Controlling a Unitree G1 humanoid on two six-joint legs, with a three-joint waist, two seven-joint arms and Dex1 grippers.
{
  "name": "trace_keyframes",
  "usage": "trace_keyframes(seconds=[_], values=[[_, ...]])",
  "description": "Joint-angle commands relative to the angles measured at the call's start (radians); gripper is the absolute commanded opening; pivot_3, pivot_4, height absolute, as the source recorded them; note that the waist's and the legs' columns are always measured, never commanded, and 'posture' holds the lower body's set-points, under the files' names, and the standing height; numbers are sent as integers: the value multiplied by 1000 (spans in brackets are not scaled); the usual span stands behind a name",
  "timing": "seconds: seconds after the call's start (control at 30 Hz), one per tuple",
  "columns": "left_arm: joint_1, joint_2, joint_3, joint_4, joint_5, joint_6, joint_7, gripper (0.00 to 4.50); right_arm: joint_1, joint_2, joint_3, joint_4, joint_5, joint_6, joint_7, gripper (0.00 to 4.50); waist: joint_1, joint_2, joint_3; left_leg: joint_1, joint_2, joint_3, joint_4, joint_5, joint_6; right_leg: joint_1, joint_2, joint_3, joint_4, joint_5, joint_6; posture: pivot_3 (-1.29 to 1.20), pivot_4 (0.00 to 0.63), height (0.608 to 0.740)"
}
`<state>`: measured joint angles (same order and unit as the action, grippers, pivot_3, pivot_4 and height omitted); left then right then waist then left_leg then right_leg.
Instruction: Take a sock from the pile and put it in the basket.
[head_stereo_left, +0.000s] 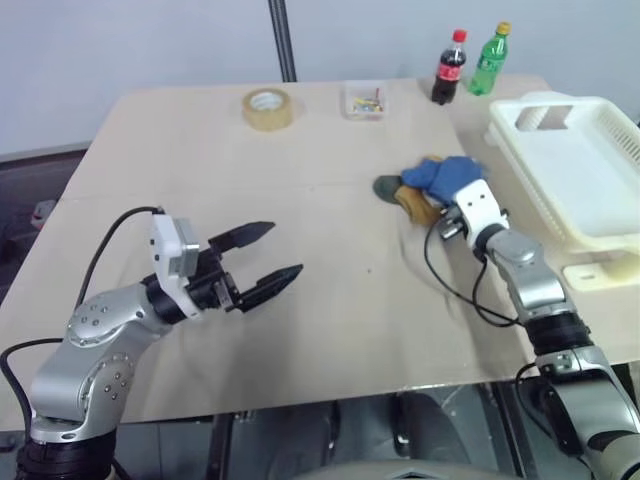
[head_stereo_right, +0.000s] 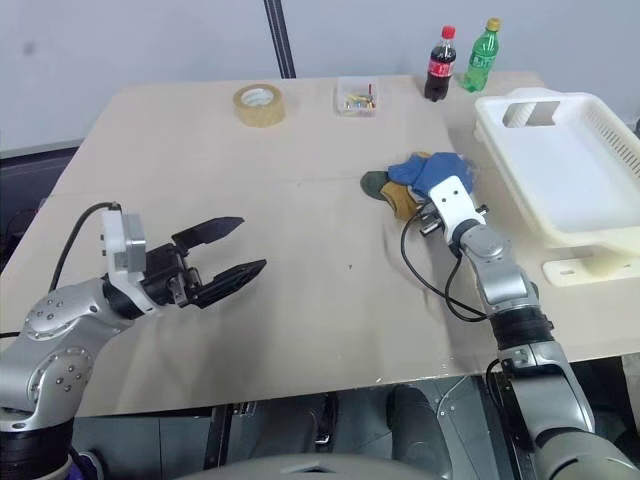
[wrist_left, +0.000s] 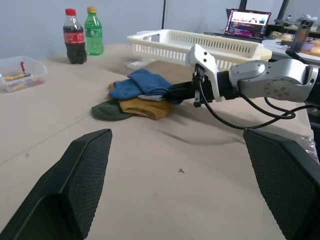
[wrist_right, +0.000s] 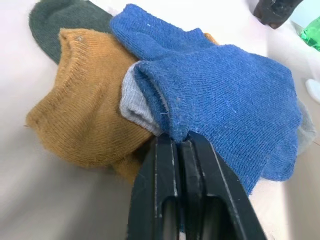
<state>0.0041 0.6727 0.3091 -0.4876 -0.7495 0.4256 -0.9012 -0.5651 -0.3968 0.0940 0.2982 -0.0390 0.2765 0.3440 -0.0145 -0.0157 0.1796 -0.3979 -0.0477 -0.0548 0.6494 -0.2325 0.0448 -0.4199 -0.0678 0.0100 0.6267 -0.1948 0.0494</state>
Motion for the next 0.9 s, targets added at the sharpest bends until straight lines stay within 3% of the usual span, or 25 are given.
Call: trace_keyframes(seconds=[0.03, 0.57, 0.9], values=[[-14, -7, 6, -22, -17, -32, -14, 4500, 8, -11, -32, -104, 21, 25, 24, 36, 0, 0, 0, 0, 0, 0, 0, 0, 0, 0, 0, 0, 0, 0, 0, 0, 150, 740], [-47, -39, -56, 45, 28, -74, -37, 4500, 49, 29, 12, -356, 74, 233, 97, 36, 0, 0, 0, 0, 1, 0, 0, 0, 0, 0, 1, 0, 0, 0, 0, 0, 150, 740], [-77, -37, -70, 99, 51, -97, -55, 4500, 2, 79, 68, -525, 207, 557, 193, 36, 0, 0, 0, 0, 0, -1, 0, 0, 0, 0, 1, 0, 0, 0, 0, 0, 150, 740]])
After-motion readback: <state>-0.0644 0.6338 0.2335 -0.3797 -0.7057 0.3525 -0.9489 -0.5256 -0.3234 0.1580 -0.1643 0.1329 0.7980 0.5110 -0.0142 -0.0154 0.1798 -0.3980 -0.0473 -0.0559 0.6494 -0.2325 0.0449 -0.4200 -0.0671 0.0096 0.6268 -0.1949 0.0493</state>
